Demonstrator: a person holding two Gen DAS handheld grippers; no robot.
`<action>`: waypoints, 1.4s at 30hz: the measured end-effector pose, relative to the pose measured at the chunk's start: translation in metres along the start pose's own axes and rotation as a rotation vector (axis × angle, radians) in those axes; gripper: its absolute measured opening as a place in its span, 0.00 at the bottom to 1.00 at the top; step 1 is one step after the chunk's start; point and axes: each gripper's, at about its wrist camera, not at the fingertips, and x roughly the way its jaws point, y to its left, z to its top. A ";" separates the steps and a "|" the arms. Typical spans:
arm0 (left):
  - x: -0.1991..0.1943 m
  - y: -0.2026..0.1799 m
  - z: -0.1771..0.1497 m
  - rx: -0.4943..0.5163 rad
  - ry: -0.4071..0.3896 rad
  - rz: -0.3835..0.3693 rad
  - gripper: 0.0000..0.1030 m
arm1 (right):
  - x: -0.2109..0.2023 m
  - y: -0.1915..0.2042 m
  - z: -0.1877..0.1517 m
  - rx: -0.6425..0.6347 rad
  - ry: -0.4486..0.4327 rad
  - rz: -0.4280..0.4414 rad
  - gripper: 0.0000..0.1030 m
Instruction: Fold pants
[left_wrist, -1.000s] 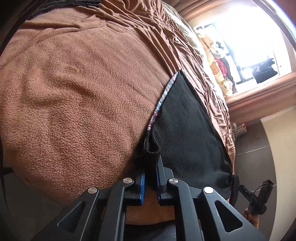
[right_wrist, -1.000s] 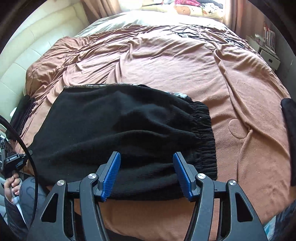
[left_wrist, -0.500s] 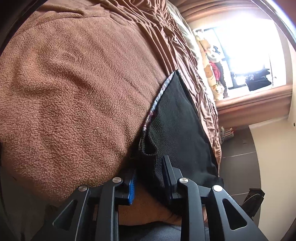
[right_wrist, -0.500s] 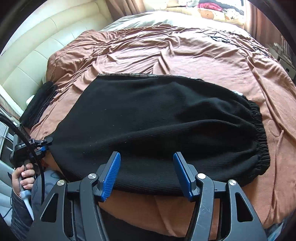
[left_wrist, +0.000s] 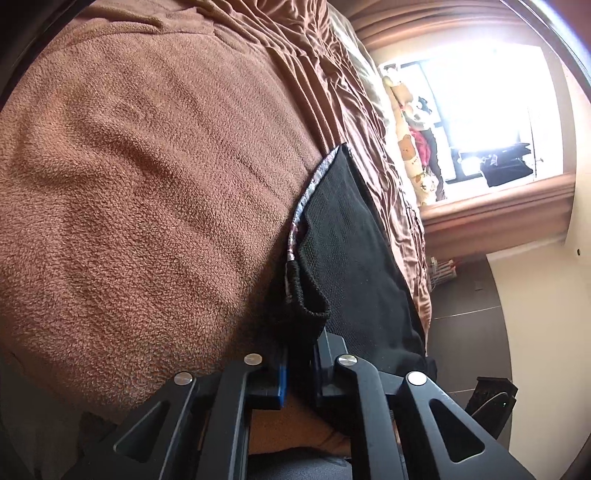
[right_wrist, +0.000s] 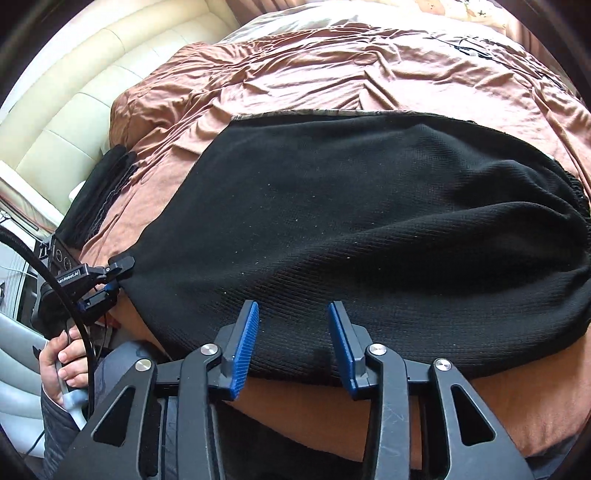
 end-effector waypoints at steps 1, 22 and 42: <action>-0.002 0.000 -0.001 0.001 -0.005 -0.005 0.09 | 0.003 0.001 0.000 0.003 0.004 0.008 0.26; -0.025 0.023 -0.018 -0.077 -0.070 -0.125 0.08 | 0.022 0.006 0.010 -0.003 0.071 -0.009 0.09; -0.030 0.031 -0.036 -0.151 -0.087 -0.085 0.08 | 0.095 -0.019 0.068 0.100 0.112 -0.119 0.02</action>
